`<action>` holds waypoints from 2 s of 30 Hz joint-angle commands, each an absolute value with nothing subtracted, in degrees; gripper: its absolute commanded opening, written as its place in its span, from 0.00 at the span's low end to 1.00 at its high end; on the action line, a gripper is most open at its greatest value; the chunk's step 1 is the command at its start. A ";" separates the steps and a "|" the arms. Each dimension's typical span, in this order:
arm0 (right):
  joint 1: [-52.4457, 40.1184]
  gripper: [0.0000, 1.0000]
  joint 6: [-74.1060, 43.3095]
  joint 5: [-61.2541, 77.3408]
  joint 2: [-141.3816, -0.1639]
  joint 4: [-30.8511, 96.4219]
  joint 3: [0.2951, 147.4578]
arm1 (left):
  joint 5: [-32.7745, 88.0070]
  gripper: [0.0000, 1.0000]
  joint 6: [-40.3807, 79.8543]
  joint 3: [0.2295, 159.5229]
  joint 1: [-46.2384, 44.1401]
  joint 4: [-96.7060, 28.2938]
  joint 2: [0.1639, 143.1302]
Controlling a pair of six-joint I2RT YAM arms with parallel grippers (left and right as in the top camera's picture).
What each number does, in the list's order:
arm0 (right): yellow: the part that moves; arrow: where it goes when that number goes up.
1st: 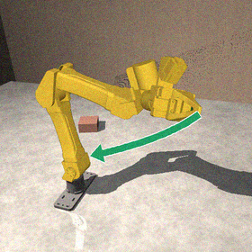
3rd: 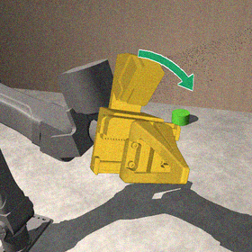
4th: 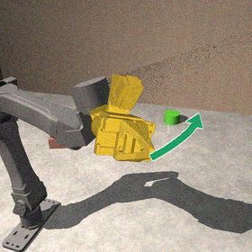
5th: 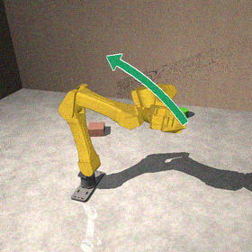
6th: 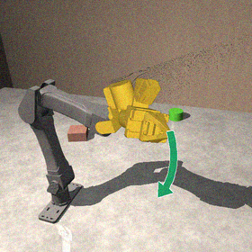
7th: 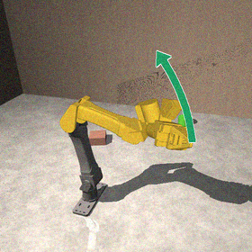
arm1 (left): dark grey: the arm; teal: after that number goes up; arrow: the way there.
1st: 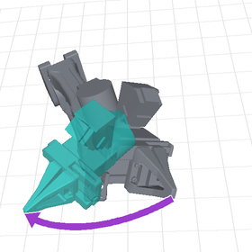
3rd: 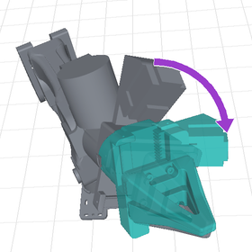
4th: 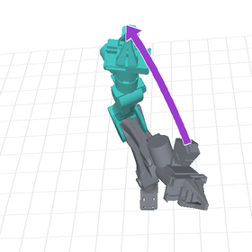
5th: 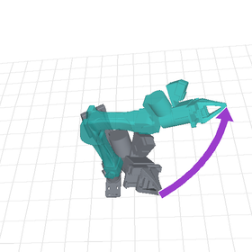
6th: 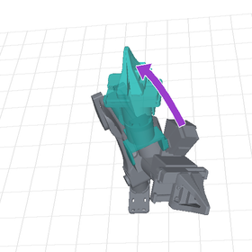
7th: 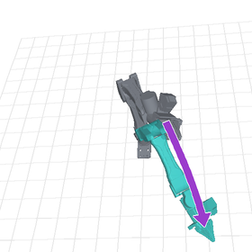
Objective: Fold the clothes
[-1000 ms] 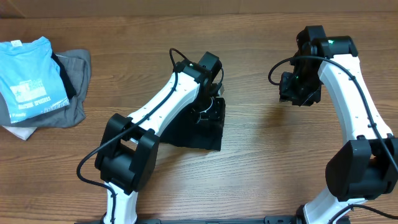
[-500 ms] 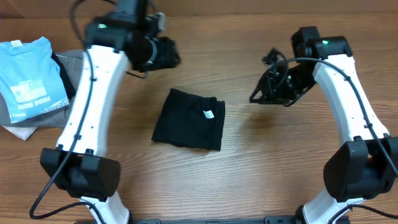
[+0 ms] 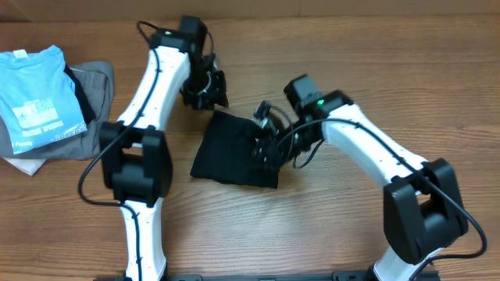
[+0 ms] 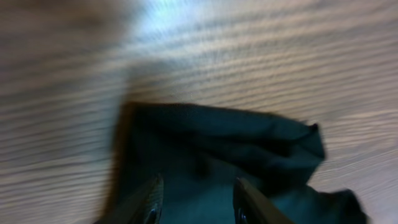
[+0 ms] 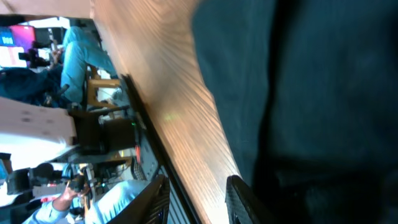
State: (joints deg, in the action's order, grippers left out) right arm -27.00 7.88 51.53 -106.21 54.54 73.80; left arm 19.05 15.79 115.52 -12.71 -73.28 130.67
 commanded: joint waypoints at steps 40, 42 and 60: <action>-22.04 0.34 6.57 60.29 -104.77 57.01 71.77 | 19.79 0.43 2.52 115.74 -18.85 -80.36 118.41; -23.70 0.35 5.10 60.34 -105.14 54.65 70.63 | 19.92 0.42 -0.36 114.30 -19.44 -80.82 118.78; -27.16 0.34 -15.49 42.02 -114.32 38.70 66.65 | 20.51 0.47 -4.27 87.68 -20.27 -58.19 118.83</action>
State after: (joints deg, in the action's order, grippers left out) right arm -27.24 -10.66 48.23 -112.68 39.05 67.22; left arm 19.57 -4.86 91.24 -20.23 -62.06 118.26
